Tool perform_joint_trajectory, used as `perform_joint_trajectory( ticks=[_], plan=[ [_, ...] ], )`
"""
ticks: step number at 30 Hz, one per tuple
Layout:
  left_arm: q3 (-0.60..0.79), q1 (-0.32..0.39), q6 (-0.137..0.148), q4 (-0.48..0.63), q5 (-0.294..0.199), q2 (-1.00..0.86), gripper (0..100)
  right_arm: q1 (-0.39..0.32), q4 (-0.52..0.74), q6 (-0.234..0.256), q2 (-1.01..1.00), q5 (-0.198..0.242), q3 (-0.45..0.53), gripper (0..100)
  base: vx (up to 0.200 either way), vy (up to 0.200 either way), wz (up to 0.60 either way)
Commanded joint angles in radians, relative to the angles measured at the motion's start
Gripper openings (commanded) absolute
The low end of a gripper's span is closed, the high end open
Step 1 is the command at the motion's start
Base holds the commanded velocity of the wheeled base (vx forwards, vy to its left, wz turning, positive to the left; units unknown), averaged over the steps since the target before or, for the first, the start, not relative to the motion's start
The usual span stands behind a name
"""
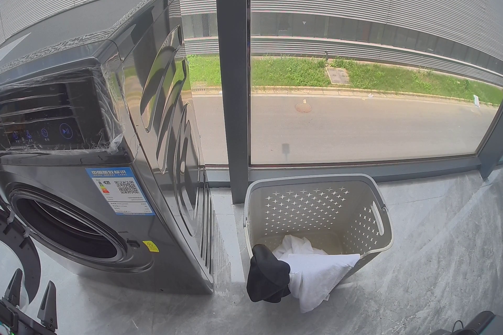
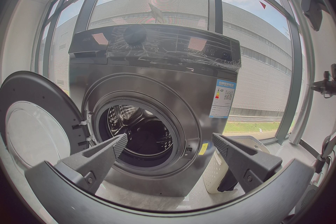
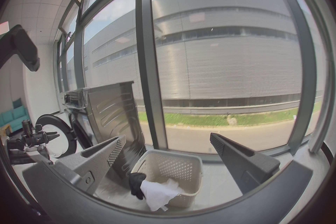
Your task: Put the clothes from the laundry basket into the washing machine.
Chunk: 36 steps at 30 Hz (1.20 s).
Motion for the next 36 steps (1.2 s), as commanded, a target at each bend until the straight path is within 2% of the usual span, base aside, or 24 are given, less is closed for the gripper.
perform_joint_trajectory(
  ticks=[1, 7, 10, 13, 18, 23, 27, 32, 36],
  plan=[
    [0.007, 0.0, -0.001, 0.0, 0.0, -0.015, 100, 0.165, -0.041, -0.042, 0.753, 0.182, -0.116, 100, 0.0, 0.0, 0.0],
    [0.007, 0.0, -0.001, 0.001, 0.0, -0.015, 100, 0.168, -0.13, -0.049, 1.092, 0.185, -0.109, 100, 0.0, 0.0, 0.0],
    [0.007, 0.0, -0.002, 0.001, 0.0, -0.015, 100, 0.168, -0.164, -0.048, 1.193, 0.171, -0.11, 100, 0.0, 0.0, 0.0],
    [0.007, 0.0, -0.004, 0.0, 0.002, -0.015, 100, 0.166, -0.219, -0.042, 1.312, 0.13, -0.115, 100, 0.0, 0.0, 0.0],
    [0.007, 0.0, -0.004, 0.0, 0.002, -0.015, 100, 0.177, -0.265, -0.048, 1.376, 0.136, -0.106, 100, 0.0, 0.0, 0.0],
    [0.007, 0.0, -0.005, 0.0, 0.002, -0.015, 100, 0.217, -0.273, -0.051, 1.419, 0.177, -0.08, 100, 0.0, 0.0, 0.0],
    [0.007, 0.0, -0.005, 0.0, 0.002, -0.015, 100, 0.251, -0.345, -0.049, 1.466, 0.174, -0.034, 100, 0.0, 0.0, 0.0],
    [0.007, 0.0, -0.005, 0.0, 0.003, -0.015, 100, 0.261, -0.429, -0.04, 1.546, 0.17, -0.047, 100, 0.0, 0.0, 0.0],
    [0.007, 0.0, -0.005, 0.0, 0.003, -0.015, 100, 0.275, -0.434, -0.043, 1.557, 0.168, -0.047, 100, 0.0, 0.0, 0.0]
  ],
)
